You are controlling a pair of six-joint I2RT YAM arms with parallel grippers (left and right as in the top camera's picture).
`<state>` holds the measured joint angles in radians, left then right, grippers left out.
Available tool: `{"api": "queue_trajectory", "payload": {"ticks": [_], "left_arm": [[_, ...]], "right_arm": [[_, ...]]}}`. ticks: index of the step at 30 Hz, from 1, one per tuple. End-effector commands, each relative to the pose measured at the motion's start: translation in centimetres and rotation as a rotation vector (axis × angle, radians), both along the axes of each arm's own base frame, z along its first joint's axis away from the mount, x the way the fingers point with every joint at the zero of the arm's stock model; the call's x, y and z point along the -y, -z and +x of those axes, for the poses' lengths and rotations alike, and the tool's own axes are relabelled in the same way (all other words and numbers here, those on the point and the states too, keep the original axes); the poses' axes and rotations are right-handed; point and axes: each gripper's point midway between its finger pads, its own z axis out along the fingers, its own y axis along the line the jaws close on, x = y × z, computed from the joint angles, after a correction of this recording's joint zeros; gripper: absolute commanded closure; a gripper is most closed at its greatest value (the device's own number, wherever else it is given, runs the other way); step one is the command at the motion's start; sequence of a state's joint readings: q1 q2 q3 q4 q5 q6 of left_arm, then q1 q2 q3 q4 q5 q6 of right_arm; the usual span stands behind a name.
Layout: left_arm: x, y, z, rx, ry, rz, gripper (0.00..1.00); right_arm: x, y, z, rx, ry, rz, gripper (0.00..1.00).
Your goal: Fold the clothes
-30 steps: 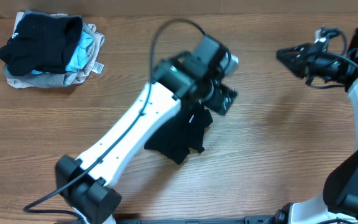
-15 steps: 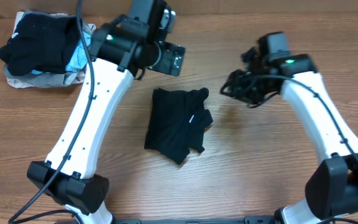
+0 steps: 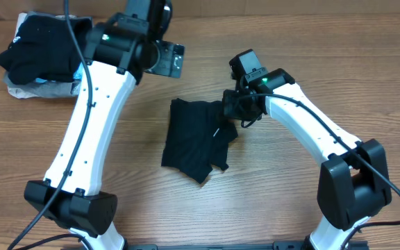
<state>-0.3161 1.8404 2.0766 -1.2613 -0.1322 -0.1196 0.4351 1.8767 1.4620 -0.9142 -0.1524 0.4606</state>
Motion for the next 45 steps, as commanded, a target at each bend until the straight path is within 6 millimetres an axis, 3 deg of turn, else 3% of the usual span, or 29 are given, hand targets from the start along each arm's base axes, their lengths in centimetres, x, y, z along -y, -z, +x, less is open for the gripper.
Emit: {"api": "queue_trajectory", "payload": {"ticks": [1, 6, 10, 13, 14, 18, 20, 21, 24, 28, 33, 36, 40, 45], "left_arm": [[-1.8, -0.5, 0.6, 0.016, -0.040, 0.021, 0.02], [-2.0, -0.5, 0.6, 0.015, -0.044, 0.022, 0.02], [-2.0, -0.5, 0.6, 0.014, -0.044, 0.023, 0.02], [-2.0, -0.5, 0.6, 0.014, -0.045, 0.026, 0.01], [-2.1, -0.4, 0.5, 0.014, -0.045, 0.026, 0.01], [-2.1, -0.4, 0.5, 0.012, -0.044, 0.032, 0.01], [-2.2, -0.4, 0.5, 0.012, -0.046, 0.035, 0.00], [-2.2, -0.4, 0.5, 0.012, -0.046, 0.035, 0.00], [-2.4, -0.4, 0.6, 0.013, -0.050, 0.035, 0.00], [-3.2, -0.4, 0.7, 0.012, -0.070, 0.034, 0.00], [-4.8, -0.3, 0.7, -0.001, -0.103, 0.038, 0.00], [-5.6, -0.3, 0.9, -0.002, -0.122, 0.035, 0.00], [-6.2, -0.3, 0.9, -0.001, -0.135, 0.035, 0.00], [-6.2, -0.3, 0.9, -0.001, -0.135, 0.035, 0.00]], "right_arm": [[3.1, 0.3, 2.3, 0.083, 0.111, -0.117, 0.96], [4.8, -0.4, 4.9, 0.151, 0.158, -0.091, 0.96], [5.6, -0.6, 5.7, 0.171, 0.157, -0.082, 0.96], [5.0, -0.7, 4.9, 0.128, 0.080, -0.017, 0.49], [5.0, -0.8, 4.4, 0.097, 0.074, 0.005, 0.39], [4.4, -2.8, 2.4, 0.007, 0.026, 0.067, 0.31], [3.9, -4.3, 1.1, -0.028, -0.003, 0.097, 0.31], [3.1, -5.2, -0.7, -0.064, -0.037, 0.117, 0.31], [1.8, -5.2, -3.8, -0.142, -0.108, 0.092, 0.31], [-0.8, -2.5, -8.5, -0.253, -0.191, 0.040, 0.36], [-2.5, 0.5, -12.5, -0.337, -0.219, -0.001, 0.41], [-2.8, 1.7, -13.7, -0.349, -0.213, -0.034, 0.44], [-2.7, 2.7, -13.1, -0.314, -0.187, -0.056, 0.48], [-2.6, 3.4, -11.6, -0.252, -0.159, -0.062, 0.69]]}}
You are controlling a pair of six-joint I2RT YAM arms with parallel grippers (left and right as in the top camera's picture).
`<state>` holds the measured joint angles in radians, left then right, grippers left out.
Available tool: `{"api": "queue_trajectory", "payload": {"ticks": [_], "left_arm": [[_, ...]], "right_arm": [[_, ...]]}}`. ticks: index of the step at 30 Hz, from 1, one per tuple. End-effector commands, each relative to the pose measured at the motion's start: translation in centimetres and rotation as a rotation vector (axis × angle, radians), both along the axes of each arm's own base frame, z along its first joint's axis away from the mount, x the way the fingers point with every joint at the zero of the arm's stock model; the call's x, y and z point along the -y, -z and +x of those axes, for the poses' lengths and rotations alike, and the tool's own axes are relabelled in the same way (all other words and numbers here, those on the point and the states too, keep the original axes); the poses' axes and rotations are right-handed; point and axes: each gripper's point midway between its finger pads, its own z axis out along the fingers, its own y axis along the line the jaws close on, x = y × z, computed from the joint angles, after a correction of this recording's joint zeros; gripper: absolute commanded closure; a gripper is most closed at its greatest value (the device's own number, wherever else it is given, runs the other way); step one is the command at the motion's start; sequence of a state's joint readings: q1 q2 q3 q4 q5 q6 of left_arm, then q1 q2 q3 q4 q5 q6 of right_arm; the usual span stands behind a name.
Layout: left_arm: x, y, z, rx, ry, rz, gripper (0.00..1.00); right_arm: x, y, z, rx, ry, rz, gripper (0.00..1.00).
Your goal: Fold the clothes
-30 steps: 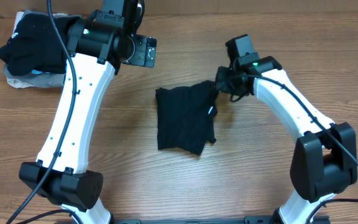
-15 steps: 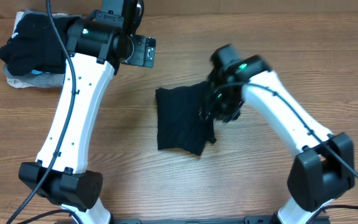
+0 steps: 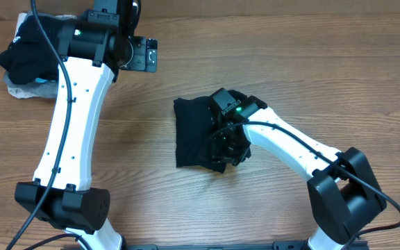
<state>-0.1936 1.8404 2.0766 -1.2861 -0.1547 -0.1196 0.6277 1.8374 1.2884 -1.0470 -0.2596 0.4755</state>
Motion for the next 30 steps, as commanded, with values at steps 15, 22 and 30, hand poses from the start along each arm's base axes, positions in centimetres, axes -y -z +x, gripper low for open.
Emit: {"api": "queue_trajectory", "payload": {"ticks": [15, 22, 30], "left_arm": [[-0.4, -0.5, 0.3, 0.015, 0.000, 0.012, 0.00], [-0.4, -0.4, 0.2, 0.009, 0.006, 0.017, 0.00], [-0.4, -0.2, 0.1, 0.001, 0.006, 0.018, 0.00]], "right_arm": [[8.4, -3.4, 3.3, 0.118, 0.038, -0.066, 0.95], [14.0, -3.5, 10.4, 0.388, 0.125, -0.283, 0.96], [19.5, -5.2, 15.8, 0.543, 0.220, -0.270, 0.90]]}}
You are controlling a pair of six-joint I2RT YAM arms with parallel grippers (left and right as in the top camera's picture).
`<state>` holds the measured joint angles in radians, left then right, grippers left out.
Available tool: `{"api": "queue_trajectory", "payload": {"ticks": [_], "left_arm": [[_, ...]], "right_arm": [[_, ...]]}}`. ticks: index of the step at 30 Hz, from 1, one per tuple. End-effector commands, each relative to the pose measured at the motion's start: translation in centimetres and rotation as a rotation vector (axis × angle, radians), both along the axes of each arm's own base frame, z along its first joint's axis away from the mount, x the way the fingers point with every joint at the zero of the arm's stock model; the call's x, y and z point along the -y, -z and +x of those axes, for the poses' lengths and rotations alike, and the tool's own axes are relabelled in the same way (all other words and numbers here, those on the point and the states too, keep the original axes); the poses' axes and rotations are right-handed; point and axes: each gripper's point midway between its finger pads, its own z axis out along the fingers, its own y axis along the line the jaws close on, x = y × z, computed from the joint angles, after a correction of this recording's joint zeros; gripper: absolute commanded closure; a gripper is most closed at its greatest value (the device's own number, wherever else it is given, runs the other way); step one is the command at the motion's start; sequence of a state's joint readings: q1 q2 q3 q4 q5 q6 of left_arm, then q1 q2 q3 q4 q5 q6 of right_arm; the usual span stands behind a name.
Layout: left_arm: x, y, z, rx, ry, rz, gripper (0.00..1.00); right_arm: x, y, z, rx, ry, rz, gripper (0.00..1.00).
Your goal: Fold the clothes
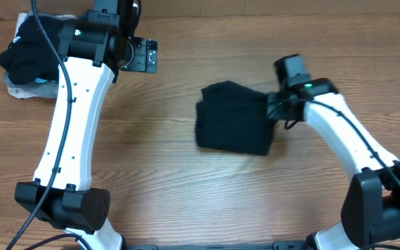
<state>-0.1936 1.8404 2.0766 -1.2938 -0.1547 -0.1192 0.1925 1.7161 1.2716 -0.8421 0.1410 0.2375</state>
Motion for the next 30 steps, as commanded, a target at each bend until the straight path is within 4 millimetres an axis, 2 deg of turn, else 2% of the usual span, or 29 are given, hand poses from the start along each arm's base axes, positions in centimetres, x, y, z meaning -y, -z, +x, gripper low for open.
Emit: {"api": "queue_trajectory", "payload": {"ticks": [1, 2, 3, 4, 7, 11, 12, 14, 16, 17, 18, 20, 21, 24, 25, 30], "left_arm": [[-0.4, -0.3, 0.2, 0.009, 0.006, 0.016, 0.00], [-0.4, -0.3, 0.2, 0.009, 0.006, 0.016, 0.00], [-0.4, -0.3, 0.2, 0.009, 0.006, 0.016, 0.00], [-0.4, -0.3, 0.2, 0.010, 0.006, 0.016, 0.00], [-0.4, -0.3, 0.3, 0.011, 0.006, 0.016, 0.00], [-0.2, 0.0, 0.2, 0.002, 0.021, 0.011, 0.00], [0.5, 0.1, 0.1, -0.005, 0.065, 0.000, 0.00], [2.0, 0.2, 0.2, -0.007, 0.159, -0.044, 0.00], [4.1, 0.3, 0.5, 0.009, 0.279, -0.108, 0.00], [4.9, 0.5, 0.8, 0.020, 0.327, -0.130, 0.00], [5.5, 0.9, 1.3, 0.025, 0.356, -0.137, 0.00], [5.8, 2.3, 2.3, 0.010, 0.353, -0.138, 0.00], [5.8, 3.0, 2.6, -0.003, 0.341, -0.144, 0.00], [5.3, 5.4, 3.2, -0.062, 0.304, -0.150, 0.00], [4.9, 6.0, 3.3, -0.076, 0.290, -0.140, 0.01], [3.7, 6.5, 3.6, -0.088, 0.262, -0.138, 0.01]], "right_arm": [[0.9, -1.5, 2.7, 0.094, -0.099, 0.015, 0.85], [1.0, -1.6, 3.0, 0.107, -0.108, 0.019, 0.83], [1.2, -2.0, 3.9, 0.144, -0.105, 0.021, 0.76], [1.2, -2.7, 5.0, 0.198, -0.101, 0.029, 0.52], [-0.4, -3.8, 6.3, 0.261, -0.150, 0.105, 0.51], [-1.5, -4.2, 6.2, 0.255, -0.153, 0.176, 0.50], [-1.4, -4.4, 5.7, 0.224, -0.112, 0.197, 0.36], [-1.5, -4.8, 4.4, 0.152, -0.075, 0.251, 0.16], [-1.3, -5.5, 3.1, 0.085, -0.022, 0.285, 0.01], [-1.3, -5.7, 2.4, 0.051, -0.001, 0.309, 0.00], [-2.3, -6.3, 1.5, 0.009, -0.017, 0.370, 0.00], [-4.5, -6.5, 0.1, -0.047, -0.070, 0.449, 0.00], [-5.0, -6.3, -0.3, -0.062, -0.079, 0.448, 0.00], [-8.2, -5.3, -1.6, -0.101, -0.109, 0.462, 0.02], [-10.1, -4.7, -1.7, -0.090, -0.140, 0.471, 0.03], [-15.3, -2.5, -2.5, -0.073, -0.253, 0.486, 0.03]]}}
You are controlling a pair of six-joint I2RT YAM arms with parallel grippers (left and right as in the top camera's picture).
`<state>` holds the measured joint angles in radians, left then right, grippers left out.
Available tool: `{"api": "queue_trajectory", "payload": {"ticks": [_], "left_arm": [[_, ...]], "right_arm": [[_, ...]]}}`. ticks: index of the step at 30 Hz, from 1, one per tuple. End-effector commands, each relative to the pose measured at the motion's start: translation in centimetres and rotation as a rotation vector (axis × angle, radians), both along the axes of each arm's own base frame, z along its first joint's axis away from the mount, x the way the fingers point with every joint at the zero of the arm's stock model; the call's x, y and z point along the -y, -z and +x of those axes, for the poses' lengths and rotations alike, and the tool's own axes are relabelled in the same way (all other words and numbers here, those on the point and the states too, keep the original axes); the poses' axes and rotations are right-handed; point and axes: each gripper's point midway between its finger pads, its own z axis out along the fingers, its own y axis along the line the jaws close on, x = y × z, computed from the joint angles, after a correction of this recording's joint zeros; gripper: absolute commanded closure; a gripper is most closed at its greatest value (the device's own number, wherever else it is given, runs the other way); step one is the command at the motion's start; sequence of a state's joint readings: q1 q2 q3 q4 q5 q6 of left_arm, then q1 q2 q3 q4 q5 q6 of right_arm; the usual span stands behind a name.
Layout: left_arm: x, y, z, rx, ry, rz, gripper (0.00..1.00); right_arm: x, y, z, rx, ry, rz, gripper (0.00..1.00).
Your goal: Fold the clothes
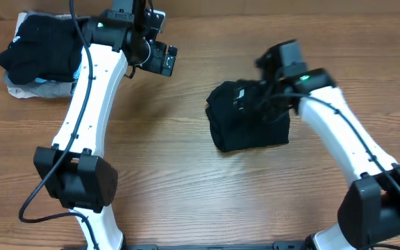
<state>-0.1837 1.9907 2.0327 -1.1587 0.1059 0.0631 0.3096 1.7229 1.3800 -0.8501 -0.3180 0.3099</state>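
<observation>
A black garment (247, 126) lies folded into a compact block right of the table's middle, with a small pale tag showing near its top edge. My right gripper (268, 97) is down on the garment's upper right part and appears shut on the cloth; its fingertips are hidden by the wrist. At the back, left of centre, my left gripper (164, 60) hangs above bare wood, open and holding nothing.
A heap of black clothes (44, 48) rests on something white and pale blue (26, 89) at the far left corner. The left arm's base (75, 184) stands at the front left, the right arm's base (380, 208) at the front right.
The garment has shifted a little to the right and become more compact, with my right gripper now over its top right part. My left gripper has moved slightly to the right.
At first the garment lay spread and uneven at the centre, my right gripper at its top right corner. Then that gripper was over the lower middle of a squarer garment. Later the garment lay further right, gripper at its right edge, and now further right still.
</observation>
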Motion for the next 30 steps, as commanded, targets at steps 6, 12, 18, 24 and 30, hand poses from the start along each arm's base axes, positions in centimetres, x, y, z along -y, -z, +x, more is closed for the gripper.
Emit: {"api": "queue_trajectory", "payload": {"ticks": [6, 12, 18, 24, 30], "left_arm": [[-2.8, 0.1, -0.1, -0.023, -0.046, -0.004, 0.01], [-3.3, 0.3, -0.4, -0.035, -0.054, 0.021, 0.00], [-3.3, 0.3, -0.3, -0.032, -0.053, 0.020, 0.00], [-1.6, 0.3, -0.6, -0.037, -0.008, 0.004, 0.00], [3.4, 0.3, -1.8, -0.055, 0.173, -0.116, 0.00]], "right_arm": [[-4.9, 6.8, -3.0, -0.122, -0.105, -0.076, 0.03], [-1.4, 9.1, -6.1, -0.279, -0.077, -0.238, 0.05], [2.5, 9.4, -9.3, -0.401, -0.068, -0.420, 0.00], [0.4, 2.6, -6.9, -0.260, -0.052, -0.258, 0.00], [4.3, -9.3, -2.7, 0.035, 0.139, -0.114, 0.00]]}}
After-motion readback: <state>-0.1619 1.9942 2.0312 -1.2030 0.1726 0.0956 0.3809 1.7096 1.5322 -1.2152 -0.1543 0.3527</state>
